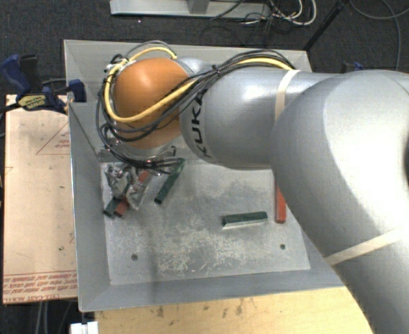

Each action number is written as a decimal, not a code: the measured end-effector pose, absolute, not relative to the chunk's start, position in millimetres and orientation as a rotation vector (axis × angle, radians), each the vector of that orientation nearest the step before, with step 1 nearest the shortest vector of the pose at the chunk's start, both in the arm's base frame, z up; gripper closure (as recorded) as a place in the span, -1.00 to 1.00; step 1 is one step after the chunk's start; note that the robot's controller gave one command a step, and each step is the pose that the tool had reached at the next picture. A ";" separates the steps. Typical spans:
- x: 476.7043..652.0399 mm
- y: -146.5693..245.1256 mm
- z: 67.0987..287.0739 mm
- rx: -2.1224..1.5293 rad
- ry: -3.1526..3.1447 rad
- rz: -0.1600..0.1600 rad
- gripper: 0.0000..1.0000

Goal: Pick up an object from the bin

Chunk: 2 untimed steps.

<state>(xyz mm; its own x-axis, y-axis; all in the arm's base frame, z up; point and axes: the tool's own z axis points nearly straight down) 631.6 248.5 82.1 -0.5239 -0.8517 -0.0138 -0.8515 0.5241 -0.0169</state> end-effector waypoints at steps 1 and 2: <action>631.6 248.5 82.1 -1.522 2.725 -0.012 1.00; 631.1 248.2 87.1 -1.523 2.729 -0.009 1.00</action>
Offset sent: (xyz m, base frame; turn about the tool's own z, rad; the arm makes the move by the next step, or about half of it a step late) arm 0.0001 0.0002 0.0330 0.0001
